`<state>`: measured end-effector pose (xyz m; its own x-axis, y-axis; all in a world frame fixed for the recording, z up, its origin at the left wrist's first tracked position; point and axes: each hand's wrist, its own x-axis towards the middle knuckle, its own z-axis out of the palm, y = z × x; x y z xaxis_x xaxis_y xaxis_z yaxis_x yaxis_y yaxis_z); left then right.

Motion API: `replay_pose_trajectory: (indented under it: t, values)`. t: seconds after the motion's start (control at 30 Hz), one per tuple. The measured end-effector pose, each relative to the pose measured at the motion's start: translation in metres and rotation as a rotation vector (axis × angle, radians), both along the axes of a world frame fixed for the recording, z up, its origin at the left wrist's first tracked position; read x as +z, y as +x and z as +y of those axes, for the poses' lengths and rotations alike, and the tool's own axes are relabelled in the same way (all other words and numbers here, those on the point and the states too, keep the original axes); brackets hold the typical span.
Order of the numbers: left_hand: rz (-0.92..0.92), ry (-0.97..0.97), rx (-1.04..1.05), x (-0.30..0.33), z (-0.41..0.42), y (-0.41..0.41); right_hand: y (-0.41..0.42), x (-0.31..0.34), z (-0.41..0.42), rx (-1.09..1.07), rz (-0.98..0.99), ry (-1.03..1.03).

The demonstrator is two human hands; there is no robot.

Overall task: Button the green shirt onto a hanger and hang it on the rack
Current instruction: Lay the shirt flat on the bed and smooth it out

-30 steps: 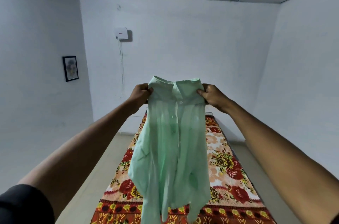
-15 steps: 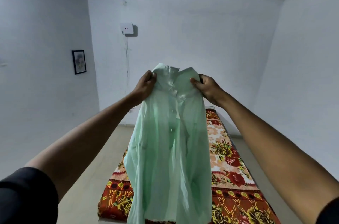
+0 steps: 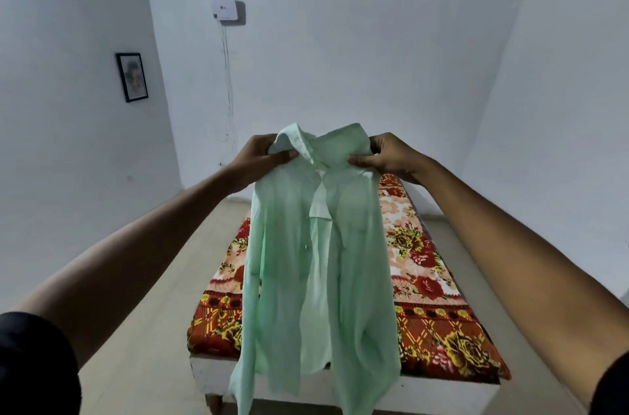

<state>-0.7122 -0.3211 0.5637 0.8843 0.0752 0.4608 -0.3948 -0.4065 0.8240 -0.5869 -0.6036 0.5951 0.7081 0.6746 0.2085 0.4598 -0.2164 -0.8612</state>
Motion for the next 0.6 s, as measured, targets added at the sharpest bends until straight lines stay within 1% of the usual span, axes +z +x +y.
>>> replay_pose_trajectory:
  t: [0.13,0.27,0.4,0.6]
  values:
    - [0.049,-0.028,0.043,-0.026,0.003,0.004,0.004,-0.031,0.0,-0.099,-0.029,-0.028]
    - [0.089,0.022,0.109,-0.054,0.012,0.011,0.009,-0.072,0.014,-0.19,-0.057,-0.055]
    - [0.118,0.044,0.187,-0.078,0.015,0.022,0.008,-0.103,0.03,-0.314,-0.139,-0.066]
    - [0.164,0.075,0.217,-0.131,0.035,0.072,0.037,-0.146,0.05,-0.399,-0.158,-0.085]
